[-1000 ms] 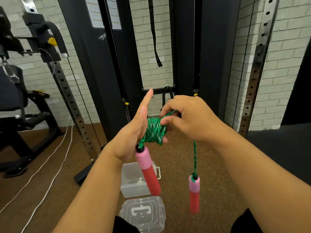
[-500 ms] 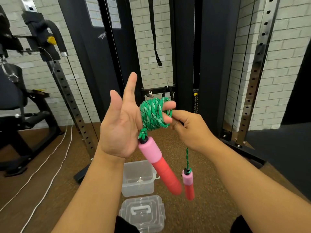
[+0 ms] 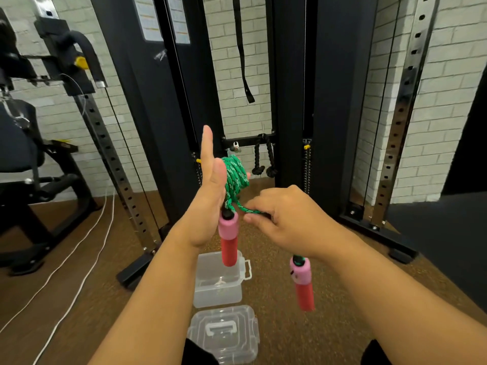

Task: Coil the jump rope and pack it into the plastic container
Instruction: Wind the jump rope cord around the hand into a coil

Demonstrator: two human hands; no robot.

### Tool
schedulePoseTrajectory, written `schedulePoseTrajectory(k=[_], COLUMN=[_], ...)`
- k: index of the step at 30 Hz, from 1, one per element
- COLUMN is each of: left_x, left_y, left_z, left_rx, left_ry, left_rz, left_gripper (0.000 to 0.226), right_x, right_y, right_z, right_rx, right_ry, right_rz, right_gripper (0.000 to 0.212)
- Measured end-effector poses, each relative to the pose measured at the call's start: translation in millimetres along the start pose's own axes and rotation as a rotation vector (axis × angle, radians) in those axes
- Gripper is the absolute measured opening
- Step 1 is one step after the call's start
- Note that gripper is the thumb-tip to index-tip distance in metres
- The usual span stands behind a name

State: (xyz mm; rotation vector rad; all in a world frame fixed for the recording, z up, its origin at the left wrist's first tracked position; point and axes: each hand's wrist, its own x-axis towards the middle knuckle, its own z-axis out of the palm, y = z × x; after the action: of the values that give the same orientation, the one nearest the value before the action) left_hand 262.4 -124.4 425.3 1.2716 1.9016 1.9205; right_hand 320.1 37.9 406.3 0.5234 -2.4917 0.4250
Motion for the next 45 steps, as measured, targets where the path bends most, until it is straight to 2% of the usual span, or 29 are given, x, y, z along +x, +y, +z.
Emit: schedulePoseTrajectory(k=[2,3,6,7,12,13,15,16,19,25,29,35,39,41,45], left_x=[2.1,0.4,2.4,-0.7,4.4,4.1,2.2,4.0,0.5,-1.9,-1.6,0.5,0.7,0.6,0.3], left_y=[-10.9,-12.3,-15.0,-17.7,-11.5,-8.1,-3.3,-4.5,-2.6,2.4,5.9,10.6,7.0,3.2,0.8], left_z=[-5.6,-5.2,8.3,7.8,8.3,10.2,11.5,10.3,4.8,-3.4,-7.3,2.5,12.7,16.2,16.1], left_rx=[-0.087,0.001,0.103,0.093,0.114,0.09,-0.014,-0.084,-0.278,-0.567,-0.633,-0.605,-0.333,-0.243,-0.29], left_ry=[0.01,-0.027,0.01,0.004,-0.098,-0.126,-0.175,-0.2,-0.234,-0.322,-0.228,-0.038,0.17,0.217,0.205], left_rz=[-0.091,-0.091,-0.09,-0.106,-0.165,-0.184,-0.209,-0.226,-0.249,-0.191,-0.064,0.06,0.119,0.145,0.147], left_gripper=[0.117,0.111,0.066,0.061,0.062,0.071,0.107,0.114,0.084,0.079,0.077,0.079,0.101,0.105,0.103], right_x=[1.9,2.7,4.5,5.7,12.3,13.1,13.3,12.9,12.8,11.8,8.2,2.2,3.2,2.4,-3.3], right_y=[-0.8,-0.9,1.3,2.7,6.4,6.6,7.0,7.8,11.3,13.4,10.3,-3.4,-6.9,-6.1,-13.7], right_z=[-5.9,-8.9,-16.0,-17.5,-22.3,-22.8,-23.6,-23.4,-22.3,-14.3,-3.7,6.9,7.9,6.7,0.4], right_rx=[-0.014,-0.02,-0.022,-0.004,0.11,0.145,0.266,0.309,0.367,0.537,0.563,0.522,0.583,0.708,1.323], right_ry=[0.02,0.029,0.052,0.058,0.079,0.076,0.075,0.081,0.119,0.174,0.169,0.093,0.049,0.044,-0.021], right_rz=[-0.02,-0.019,0.009,0.022,0.045,0.058,0.106,0.122,0.175,0.255,0.28,0.317,0.313,0.374,0.385], right_gripper=[0.023,0.021,0.014,0.011,0.006,0.005,0.006,0.006,0.006,0.016,0.02,0.027,0.026,0.023,0.034])
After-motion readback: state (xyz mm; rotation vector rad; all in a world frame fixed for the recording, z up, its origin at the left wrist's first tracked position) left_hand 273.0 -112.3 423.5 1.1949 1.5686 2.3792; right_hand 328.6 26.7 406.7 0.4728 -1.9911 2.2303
